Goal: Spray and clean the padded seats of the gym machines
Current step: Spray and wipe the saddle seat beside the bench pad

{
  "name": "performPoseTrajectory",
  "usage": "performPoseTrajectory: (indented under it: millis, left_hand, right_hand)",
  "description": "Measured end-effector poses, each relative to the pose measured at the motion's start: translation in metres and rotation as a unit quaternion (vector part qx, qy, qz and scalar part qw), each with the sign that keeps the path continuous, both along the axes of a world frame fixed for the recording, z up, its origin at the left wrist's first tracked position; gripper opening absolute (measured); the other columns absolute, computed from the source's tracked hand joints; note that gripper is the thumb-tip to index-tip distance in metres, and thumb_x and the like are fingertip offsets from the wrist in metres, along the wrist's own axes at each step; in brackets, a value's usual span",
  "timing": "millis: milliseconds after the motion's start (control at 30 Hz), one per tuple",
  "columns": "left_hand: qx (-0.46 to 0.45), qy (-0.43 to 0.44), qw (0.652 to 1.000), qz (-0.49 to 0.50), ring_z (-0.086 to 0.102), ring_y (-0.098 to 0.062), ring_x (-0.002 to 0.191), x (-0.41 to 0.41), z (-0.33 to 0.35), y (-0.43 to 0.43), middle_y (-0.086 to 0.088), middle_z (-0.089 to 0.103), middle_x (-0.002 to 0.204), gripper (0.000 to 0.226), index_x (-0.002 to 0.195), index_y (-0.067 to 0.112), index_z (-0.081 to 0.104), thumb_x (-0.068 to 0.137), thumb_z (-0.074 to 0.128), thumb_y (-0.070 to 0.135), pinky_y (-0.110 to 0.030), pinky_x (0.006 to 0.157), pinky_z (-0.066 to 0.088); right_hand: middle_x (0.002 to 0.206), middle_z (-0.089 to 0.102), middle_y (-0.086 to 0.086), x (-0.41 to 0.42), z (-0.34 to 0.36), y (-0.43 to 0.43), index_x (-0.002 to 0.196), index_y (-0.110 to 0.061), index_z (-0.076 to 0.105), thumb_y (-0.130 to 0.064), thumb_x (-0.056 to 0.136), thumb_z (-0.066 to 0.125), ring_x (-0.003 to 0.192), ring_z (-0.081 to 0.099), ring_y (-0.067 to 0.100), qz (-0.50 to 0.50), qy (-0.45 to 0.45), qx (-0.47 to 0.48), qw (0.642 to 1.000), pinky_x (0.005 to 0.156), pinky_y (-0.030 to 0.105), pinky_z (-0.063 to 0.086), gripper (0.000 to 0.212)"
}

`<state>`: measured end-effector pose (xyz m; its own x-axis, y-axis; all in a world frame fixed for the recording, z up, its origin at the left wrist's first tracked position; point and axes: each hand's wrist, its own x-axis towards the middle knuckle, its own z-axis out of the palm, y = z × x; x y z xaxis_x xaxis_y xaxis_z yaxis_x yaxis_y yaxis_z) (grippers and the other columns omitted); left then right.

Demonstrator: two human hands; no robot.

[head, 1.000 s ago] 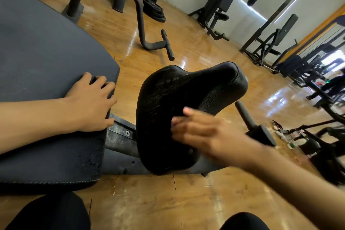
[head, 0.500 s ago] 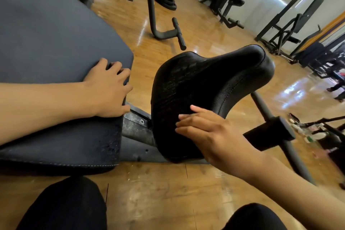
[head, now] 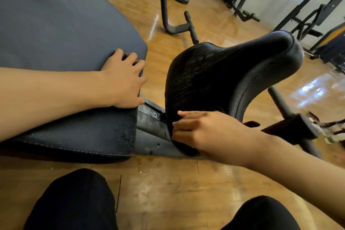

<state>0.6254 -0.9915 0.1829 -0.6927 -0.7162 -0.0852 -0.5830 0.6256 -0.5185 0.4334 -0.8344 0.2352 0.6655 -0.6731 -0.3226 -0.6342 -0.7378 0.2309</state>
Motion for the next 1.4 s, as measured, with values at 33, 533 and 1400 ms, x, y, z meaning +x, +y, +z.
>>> performPoseTrajectory:
  millis: [33,533,1400]
  left_hand:
    - [0.002,-0.002,1.0,0.0,0.033,-0.032,0.134,0.001,0.0,0.001,-0.01,0.032,0.151,0.069,0.142,0.026,0.044,0.096,0.019,0.07,-0.047,0.101,0.033]
    - [0.008,-0.011,1.0,0.001,0.029,-0.034,0.139,0.0,0.002,0.001,-0.012,0.028,0.155,0.069,0.145,0.026,0.042,0.096,0.022,0.071,-0.048,0.102,0.032]
    - [0.003,-0.038,0.999,-0.012,0.033,-0.037,0.134,0.0,0.003,0.001,-0.013,0.033,0.149,0.065,0.141,0.024,0.045,0.099,0.02,0.066,-0.05,0.101,0.032]
  right_hand:
    - [0.116,0.067,0.005,0.002,-0.001,0.0,0.113,-0.015,0.069,-0.015,0.091,0.035,0.116,0.062,0.023,0.003,0.014,0.016,1.0,0.122,0.033,0.022,0.041]
    - [0.106,0.071,0.004,0.028,-0.033,-0.005,0.103,-0.019,0.072,-0.019,0.089,0.026,0.115,0.065,0.024,-0.062,0.047,0.021,0.997,0.118,0.038,0.032,0.048]
    - [0.159,0.037,0.007,-0.03,0.013,0.056,0.152,-0.015,0.042,-0.022,0.102,0.042,0.15,0.027,0.023,-0.063,0.027,-0.139,0.988,0.119,0.045,0.025,0.05]
